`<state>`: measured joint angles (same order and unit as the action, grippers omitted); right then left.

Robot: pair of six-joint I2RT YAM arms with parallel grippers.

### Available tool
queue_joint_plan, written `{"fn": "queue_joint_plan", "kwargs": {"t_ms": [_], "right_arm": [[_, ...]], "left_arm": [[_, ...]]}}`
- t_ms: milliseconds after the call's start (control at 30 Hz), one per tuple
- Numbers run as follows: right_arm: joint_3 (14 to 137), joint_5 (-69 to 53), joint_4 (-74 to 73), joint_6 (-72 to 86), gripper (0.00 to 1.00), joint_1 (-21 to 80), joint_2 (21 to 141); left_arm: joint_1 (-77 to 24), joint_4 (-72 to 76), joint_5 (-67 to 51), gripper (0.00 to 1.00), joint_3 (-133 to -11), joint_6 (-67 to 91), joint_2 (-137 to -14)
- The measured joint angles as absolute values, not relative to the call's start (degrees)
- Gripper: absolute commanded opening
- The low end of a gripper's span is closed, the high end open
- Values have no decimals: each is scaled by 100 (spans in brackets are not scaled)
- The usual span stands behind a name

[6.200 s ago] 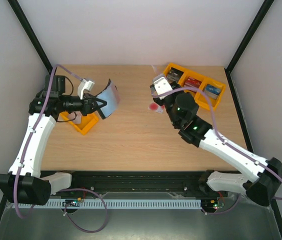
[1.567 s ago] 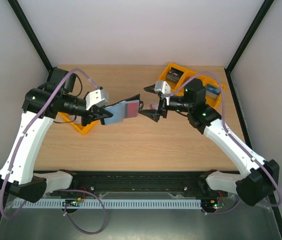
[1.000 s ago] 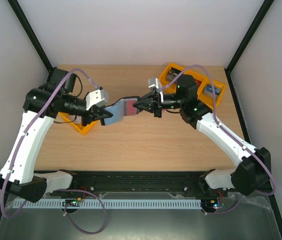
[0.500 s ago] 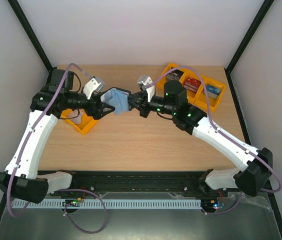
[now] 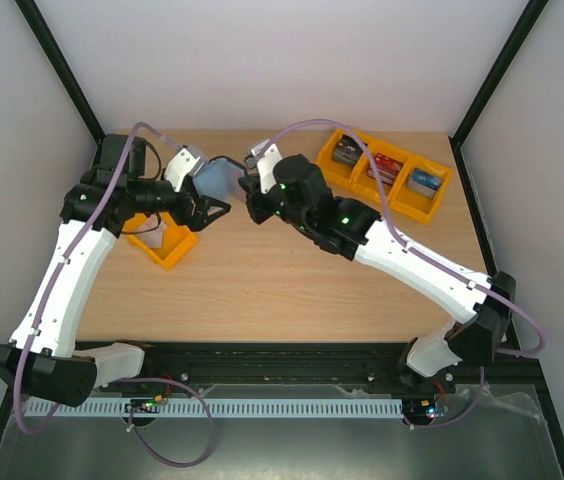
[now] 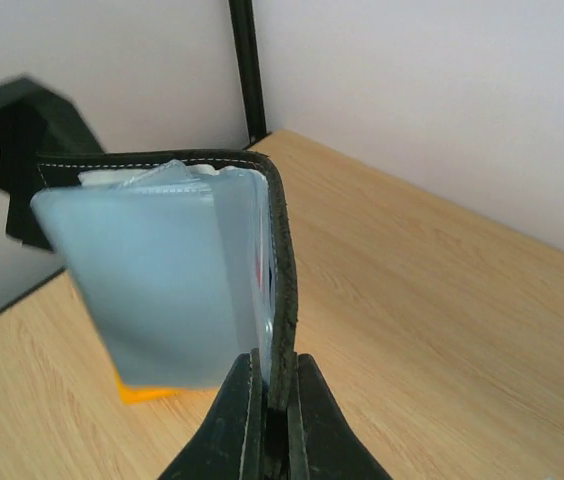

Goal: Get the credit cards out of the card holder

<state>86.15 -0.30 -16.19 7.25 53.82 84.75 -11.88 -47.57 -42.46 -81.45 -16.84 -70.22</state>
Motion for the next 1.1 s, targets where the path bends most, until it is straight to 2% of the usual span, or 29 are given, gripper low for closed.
{"fn": "queue_joint_plan", "kwargs": {"t_ms": [233, 333, 500, 667, 700, 733, 767, 800, 833, 900, 933, 967, 1033, 1100], "right_arm": [[8674, -220, -1929, 521, 2, 5564, 8624], [8493, -786, -1865, 381, 2, 5546, 8416], [8206, -1745, -1765, 167, 2, 5371, 7946], [8064, -2692, -1621, 128, 2, 5087, 7758], [8036, -2897, -1568, 150, 1, 5030, 7734], [8014, -3050, -1516, 163, 2, 4991, 7725], [7996, -3240, -1466, 176, 1, 4945, 7723], [7977, -3417, -1422, 191, 2, 4919, 7725], [7968, -3500, -1393, 198, 2, 4873, 7725], [7891, -3734, -1262, 222, 3, 4786, 7723], [7846, -3870, -1210, 235, 11, 4731, 7723], [7822, -3948, -1181, 239, 25, 4696, 7717], [7787, -4169, -1090, 248, 36, 4646, 7714], [7758, -4268, -978, 233, 41, 4641, 7688]], "left_arm": [[-1037, -4471, -3870, 98, -7966, -1391, -7022], [-908, -4362, -3682, 90, -7861, -1304, -7022], [-843, -4366, -3940, 70, -7822, -1317, -6960], [-832, -4628, -4633, 67, -7891, -1715, -6829], [-810, -4713, -4794, 58, -7907, -1817, -6820], [-788, -4781, -4925, 45, -7920, -1900, -6814], [-779, -4869, -5078, 26, -7933, -2018, -6810], [-781, -4930, -5183, 13, -7944, -2058, -6801], [-784, -4989, -5284, 4, -7948, -2121, -6788], [-786, -5092, -5452, 2, -7955, -2246, -6748], [-788, -5140, -5459, 2, -7957, -2316, -6722], [-790, -5194, -5478, 2, -7955, -2370, -6705], [-790, -5249, -5511, 2, -7955, -2416, -6700], [-790, -5266, -5511, 2, -7957, -2423, -6705]]}}
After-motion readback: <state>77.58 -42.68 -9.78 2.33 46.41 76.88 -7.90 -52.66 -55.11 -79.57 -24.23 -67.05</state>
